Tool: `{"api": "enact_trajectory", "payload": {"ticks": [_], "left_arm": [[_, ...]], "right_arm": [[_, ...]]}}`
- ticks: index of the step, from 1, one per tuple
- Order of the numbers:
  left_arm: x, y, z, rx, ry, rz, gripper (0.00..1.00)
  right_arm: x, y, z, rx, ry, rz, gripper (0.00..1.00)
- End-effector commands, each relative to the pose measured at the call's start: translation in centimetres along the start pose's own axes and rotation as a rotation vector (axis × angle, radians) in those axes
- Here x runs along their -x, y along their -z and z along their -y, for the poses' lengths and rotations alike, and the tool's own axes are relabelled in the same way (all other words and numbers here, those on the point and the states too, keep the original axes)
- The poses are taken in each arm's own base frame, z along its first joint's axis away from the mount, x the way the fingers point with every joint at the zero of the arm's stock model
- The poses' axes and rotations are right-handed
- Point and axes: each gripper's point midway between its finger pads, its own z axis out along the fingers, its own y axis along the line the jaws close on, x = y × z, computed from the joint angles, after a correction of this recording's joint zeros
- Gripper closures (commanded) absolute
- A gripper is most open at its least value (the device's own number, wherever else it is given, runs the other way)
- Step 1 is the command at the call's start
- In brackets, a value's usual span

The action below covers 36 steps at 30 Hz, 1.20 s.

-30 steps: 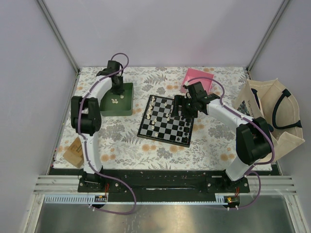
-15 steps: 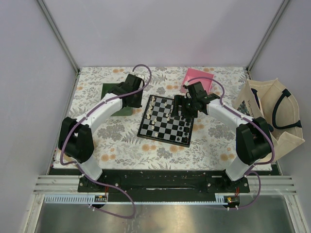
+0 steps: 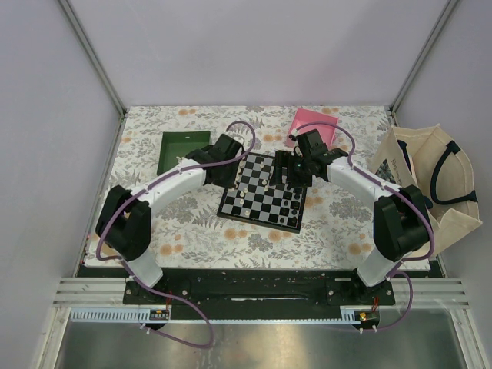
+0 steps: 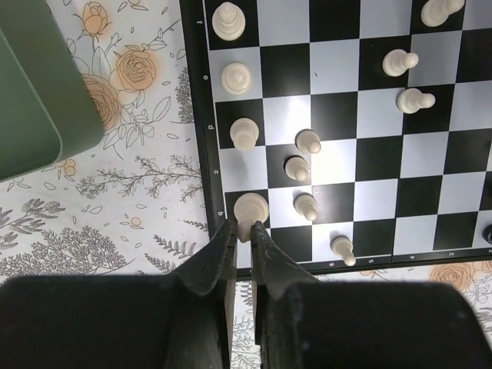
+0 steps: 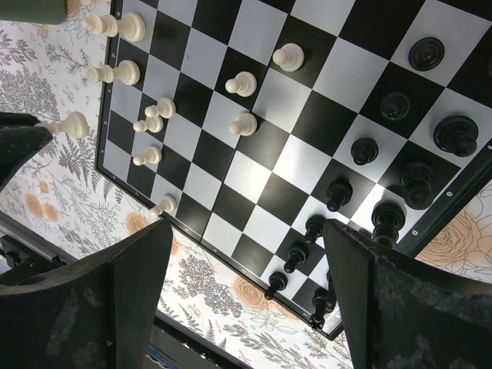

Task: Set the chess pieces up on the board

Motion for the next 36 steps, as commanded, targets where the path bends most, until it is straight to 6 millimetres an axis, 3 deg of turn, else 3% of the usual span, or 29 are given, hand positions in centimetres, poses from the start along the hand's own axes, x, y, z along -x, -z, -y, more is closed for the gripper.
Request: {"api": "enact_trajectory", "payload": {"ticks": [1,17,36], "left_arm": [[1.1,-0.9,0.3,-0.006,0.023,0.035,0.99],[-0.6,-3.5,0.6,-0.006,0.005,-0.026,0.99],[-0.7,-4.5,0.5,0.019,-0.002,-0.029,0.98]], "right_arm": [[1.4,0.9,-0.8,0.023,0.017,0.046,0.12],[1.4,0.7,-0.6,0.017,0.016,0.042,0.11],[1.3,0.5,-0.5,0.015,0.017,0.039,0.11]]}}
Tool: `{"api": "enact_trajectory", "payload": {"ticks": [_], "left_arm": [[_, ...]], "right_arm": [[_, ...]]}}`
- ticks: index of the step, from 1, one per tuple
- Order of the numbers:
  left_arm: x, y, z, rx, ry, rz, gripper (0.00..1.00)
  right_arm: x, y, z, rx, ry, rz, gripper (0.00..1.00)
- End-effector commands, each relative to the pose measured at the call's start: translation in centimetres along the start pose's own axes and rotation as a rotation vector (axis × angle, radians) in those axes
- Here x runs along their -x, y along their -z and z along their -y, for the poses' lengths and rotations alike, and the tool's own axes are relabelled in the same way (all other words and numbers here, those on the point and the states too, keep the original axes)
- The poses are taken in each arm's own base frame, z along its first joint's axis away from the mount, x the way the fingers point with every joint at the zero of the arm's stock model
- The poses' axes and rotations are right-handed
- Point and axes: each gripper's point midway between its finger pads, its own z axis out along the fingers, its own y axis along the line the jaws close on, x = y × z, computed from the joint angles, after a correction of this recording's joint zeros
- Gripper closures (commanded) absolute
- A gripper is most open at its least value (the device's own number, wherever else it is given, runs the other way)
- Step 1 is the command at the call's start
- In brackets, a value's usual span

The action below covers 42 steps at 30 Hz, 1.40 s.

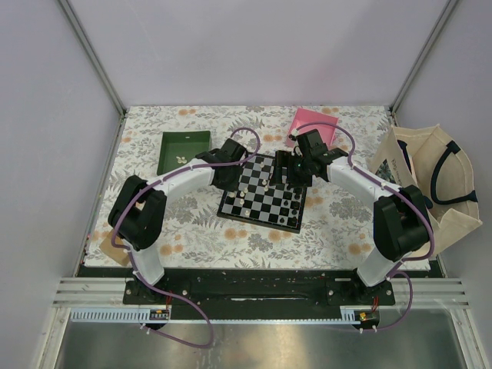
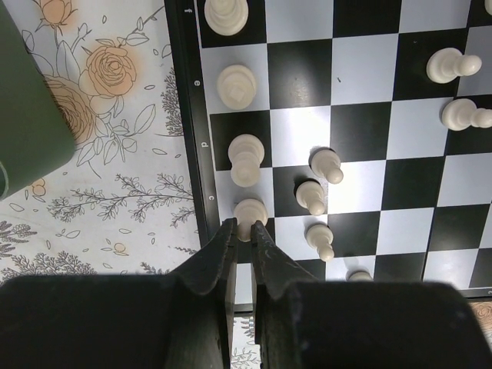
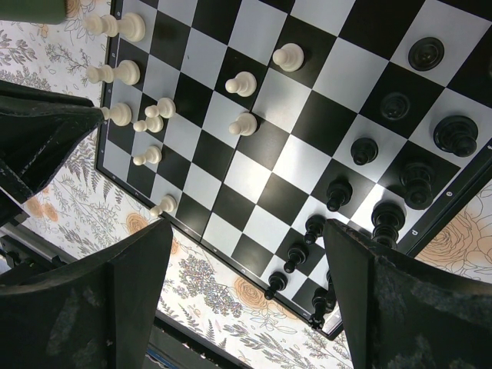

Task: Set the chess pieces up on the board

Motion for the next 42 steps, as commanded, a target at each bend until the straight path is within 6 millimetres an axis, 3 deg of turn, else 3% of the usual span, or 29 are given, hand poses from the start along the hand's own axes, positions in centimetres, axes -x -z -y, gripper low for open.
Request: {"api": "enact_trajectory", "payload": {"ticks": [1,31,42], "left_arm": [[1.0,-0.4,0.4,0.000,0.007,0.039,0.98],[1.0,-0.6,0.3,0.021,-0.002,0.038,0.98],[-0.2,-0.3,-0.5,0.053,-0.015,0.018,0.83]], "right_arm": [[1.4,0.6,-0.6,0.016,0.017,0.040,0.11],[1.3,0.4,-0.7,0.028,0.013,0.029,0.11],[1.3,0.3,-0.7,0.025,0.011,0.027,0.11]]}}
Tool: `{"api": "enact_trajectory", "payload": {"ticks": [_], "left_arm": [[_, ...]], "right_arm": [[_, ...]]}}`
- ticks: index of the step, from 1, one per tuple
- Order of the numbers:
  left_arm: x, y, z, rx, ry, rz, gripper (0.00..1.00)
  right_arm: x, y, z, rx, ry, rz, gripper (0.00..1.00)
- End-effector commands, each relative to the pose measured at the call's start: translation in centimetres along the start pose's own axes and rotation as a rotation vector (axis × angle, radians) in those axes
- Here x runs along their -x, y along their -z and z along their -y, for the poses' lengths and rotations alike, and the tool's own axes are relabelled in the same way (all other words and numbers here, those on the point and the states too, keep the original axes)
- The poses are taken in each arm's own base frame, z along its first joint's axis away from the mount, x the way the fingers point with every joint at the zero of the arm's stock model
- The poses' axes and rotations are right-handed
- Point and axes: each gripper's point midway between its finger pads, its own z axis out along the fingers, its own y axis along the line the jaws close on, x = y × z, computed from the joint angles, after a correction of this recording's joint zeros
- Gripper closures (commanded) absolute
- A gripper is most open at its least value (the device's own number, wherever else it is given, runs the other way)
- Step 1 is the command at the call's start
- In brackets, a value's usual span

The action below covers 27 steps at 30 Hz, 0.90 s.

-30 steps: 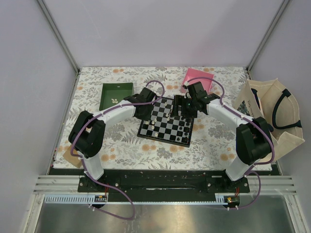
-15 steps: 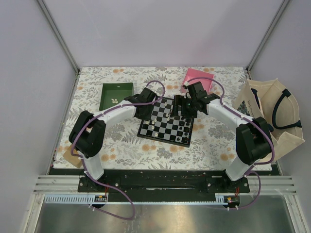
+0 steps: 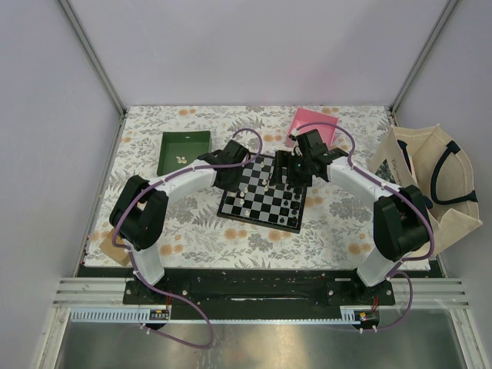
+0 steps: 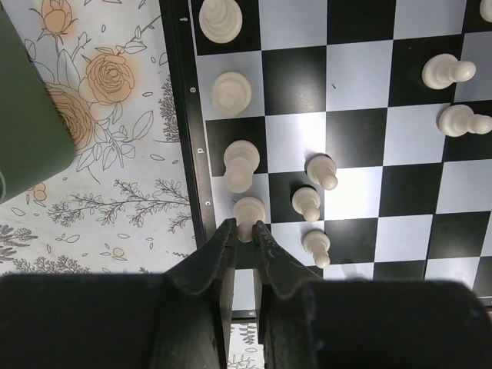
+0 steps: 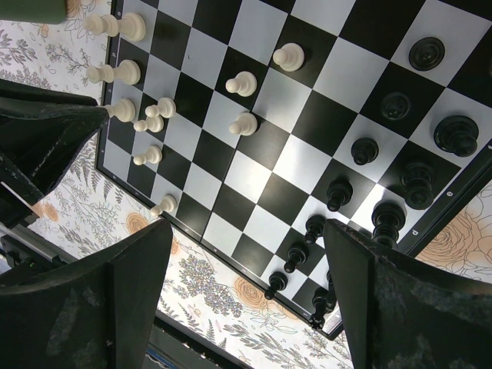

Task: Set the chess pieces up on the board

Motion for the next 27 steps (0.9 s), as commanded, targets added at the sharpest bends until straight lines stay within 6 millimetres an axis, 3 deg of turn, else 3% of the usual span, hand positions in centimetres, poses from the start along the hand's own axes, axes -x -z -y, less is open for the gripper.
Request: {"api": "enact_trajectory", "payload": {"ticks": [1,15,27], "left_arm": [[-0.5,0.0,-0.5,0.029,-0.006,-0.002,0.82],[0.2,1.0,-0.8,0.036,-0.005,0.033,0.69],[0.2,0.4,0.1,-0.009,-0.013,0.020,0.82]], "right_arm": [[1.2,0.3,-0.6,0.023,0.010,0.026,0.11],[1.2,0.2,-0.6,0.023,0.012,0.026,0.11],[1.2,0.2,-0.5,0.017,0.011,0.028,0.11]]}}
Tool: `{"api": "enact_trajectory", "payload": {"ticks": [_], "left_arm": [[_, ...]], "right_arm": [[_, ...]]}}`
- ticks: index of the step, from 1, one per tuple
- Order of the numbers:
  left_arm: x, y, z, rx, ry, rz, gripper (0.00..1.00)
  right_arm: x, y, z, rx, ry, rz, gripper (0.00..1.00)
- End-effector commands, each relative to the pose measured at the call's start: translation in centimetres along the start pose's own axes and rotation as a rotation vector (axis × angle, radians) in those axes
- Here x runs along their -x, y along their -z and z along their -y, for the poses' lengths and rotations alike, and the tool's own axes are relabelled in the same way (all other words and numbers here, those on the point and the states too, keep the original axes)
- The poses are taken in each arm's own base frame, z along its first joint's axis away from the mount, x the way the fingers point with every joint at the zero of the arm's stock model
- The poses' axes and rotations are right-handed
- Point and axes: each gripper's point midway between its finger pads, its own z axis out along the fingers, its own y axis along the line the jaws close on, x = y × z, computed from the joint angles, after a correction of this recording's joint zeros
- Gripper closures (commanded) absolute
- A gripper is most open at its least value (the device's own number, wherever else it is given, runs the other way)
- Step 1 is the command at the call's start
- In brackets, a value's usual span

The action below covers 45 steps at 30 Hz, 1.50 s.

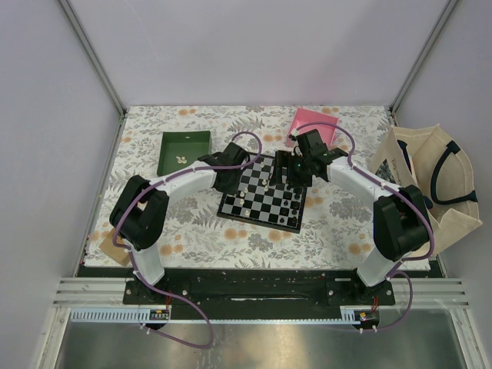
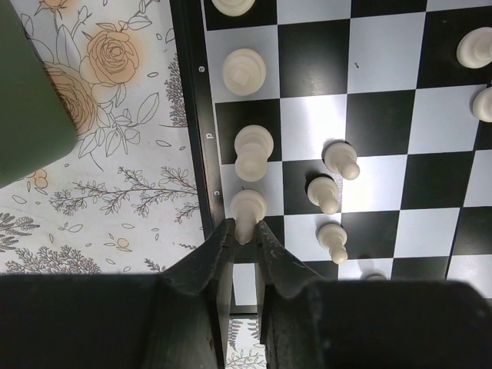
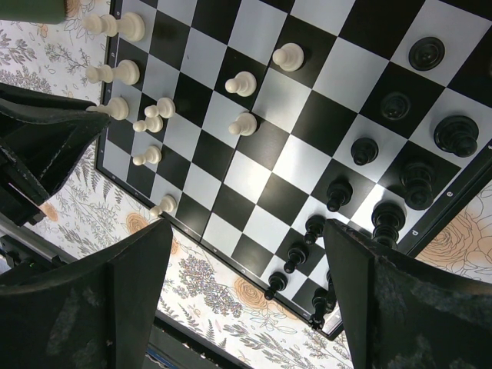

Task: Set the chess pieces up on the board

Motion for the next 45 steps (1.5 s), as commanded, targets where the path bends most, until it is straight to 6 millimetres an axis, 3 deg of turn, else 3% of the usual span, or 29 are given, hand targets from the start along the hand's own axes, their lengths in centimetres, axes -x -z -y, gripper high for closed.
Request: {"api": "enact_trajectory", "payload": {"ticks": [1,7,23,37,45], "left_arm": [[1.4,0.7,0.5,-0.032,0.001,0.050,0.83],[1.5,0.5,1.2,-0.059,0.012,0.051,0.85],[2.0,0.0,0.6,-0.021,0.024,0.078,0.85],[1.0,-0.1,0.3,-0.009,-0.004,0.026,0.85],[1.4,-0.4,0.5,-0.015,0.000,0.031,0.78]], "right_arm": [[1.2,0.2,-0.5,0.019,0.012,0.028,0.11],[1.1,0.1,-0.4,0.019,0.009,0.022,0.11],[1.3,0.3,-0.7,0.026,0.013,0.030,0.11],[1.2,0.2,-0.7,0.030,0.010,0.021,0.11],[1.1,0.1,-0.7,0.028,0.009,0.020,0.11]]}}
